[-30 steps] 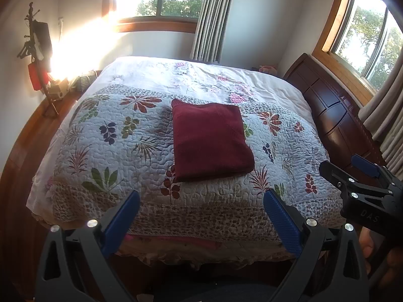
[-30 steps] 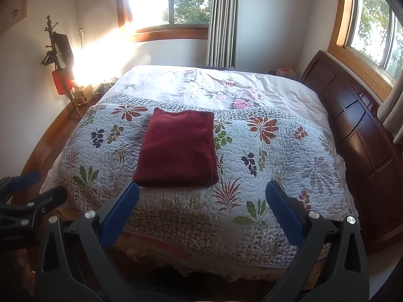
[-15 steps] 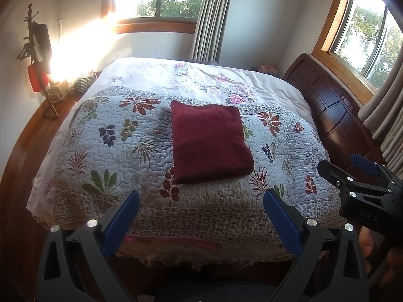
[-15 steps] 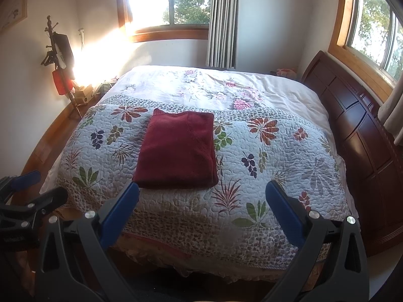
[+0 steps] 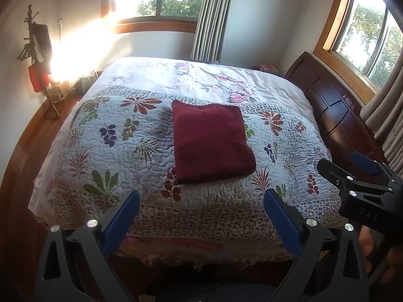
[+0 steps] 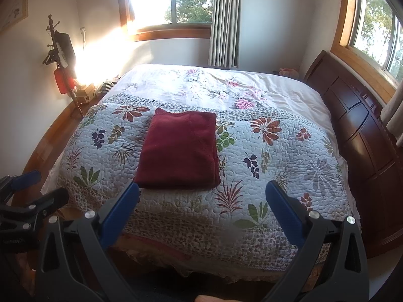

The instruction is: Fold small clothes

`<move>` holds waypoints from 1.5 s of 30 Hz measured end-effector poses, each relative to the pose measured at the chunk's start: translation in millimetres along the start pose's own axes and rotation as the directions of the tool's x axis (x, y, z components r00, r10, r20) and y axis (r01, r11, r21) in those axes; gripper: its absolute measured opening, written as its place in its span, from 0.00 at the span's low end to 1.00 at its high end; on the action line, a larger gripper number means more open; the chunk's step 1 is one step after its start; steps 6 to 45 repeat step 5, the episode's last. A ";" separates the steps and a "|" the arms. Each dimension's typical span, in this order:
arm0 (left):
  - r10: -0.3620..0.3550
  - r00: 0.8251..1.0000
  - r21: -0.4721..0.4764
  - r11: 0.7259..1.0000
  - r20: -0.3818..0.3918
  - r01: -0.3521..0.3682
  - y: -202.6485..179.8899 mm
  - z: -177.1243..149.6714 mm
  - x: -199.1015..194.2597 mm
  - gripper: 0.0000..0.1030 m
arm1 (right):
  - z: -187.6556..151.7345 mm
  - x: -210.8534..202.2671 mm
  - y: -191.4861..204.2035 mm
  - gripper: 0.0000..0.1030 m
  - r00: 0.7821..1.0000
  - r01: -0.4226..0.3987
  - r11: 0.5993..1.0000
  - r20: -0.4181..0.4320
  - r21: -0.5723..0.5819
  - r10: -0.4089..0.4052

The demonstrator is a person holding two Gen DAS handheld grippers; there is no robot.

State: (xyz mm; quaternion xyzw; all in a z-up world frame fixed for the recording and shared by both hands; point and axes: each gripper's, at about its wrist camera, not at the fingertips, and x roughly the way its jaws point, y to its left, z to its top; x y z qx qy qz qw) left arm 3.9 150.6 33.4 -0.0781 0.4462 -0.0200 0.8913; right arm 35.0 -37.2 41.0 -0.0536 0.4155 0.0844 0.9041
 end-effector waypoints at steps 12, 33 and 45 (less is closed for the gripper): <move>0.001 1.000 0.000 1.000 0.002 -0.001 -0.7 -0.2 -0.3 0.96 | 0.6 0.0 0.4 0.97 1.000 -0.004 1.000 0.002 -0.004 0.004; 0.001 1.000 0.000 1.000 0.002 -0.001 -0.7 -0.2 -0.3 0.96 | 0.6 0.0 0.4 0.97 1.000 -0.004 1.000 0.002 -0.004 0.004; 0.001 1.000 0.000 1.000 0.002 -0.001 -0.7 -0.2 -0.3 0.96 | 0.6 0.0 0.4 0.97 1.000 -0.004 1.000 0.002 -0.004 0.004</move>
